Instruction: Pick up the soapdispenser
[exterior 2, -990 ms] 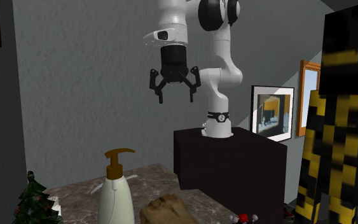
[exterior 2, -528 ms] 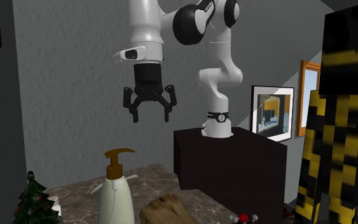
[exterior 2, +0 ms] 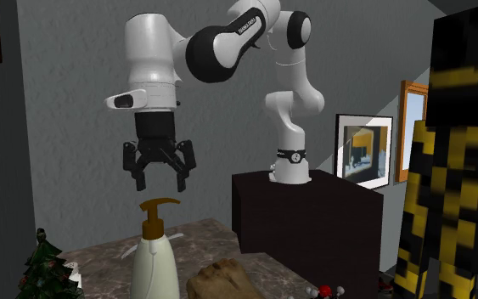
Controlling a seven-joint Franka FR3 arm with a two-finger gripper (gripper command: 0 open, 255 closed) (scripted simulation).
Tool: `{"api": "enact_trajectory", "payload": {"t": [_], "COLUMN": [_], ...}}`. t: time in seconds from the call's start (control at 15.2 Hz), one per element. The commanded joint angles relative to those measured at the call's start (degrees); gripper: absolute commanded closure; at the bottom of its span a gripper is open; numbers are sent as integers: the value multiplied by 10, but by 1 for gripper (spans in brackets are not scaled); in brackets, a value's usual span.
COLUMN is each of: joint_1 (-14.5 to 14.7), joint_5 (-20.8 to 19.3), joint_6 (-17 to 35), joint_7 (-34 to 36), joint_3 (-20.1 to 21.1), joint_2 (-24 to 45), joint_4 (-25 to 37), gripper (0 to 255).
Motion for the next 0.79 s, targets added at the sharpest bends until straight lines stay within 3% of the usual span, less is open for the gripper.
{"api": "enact_trajectory", "payload": {"t": [0.0, 0.66, 0.73], "joint_1": [-20, -28, -28], "joint_5": [11, 24, 24], "joint_6": [-7, 29, 29], "joint_7": [-3, -10, -10], "joint_3": [4, 15, 15], "joint_2": [44, 83, 83], "joint_4": [50, 53, 53], "gripper": [0, 0, 255]}}
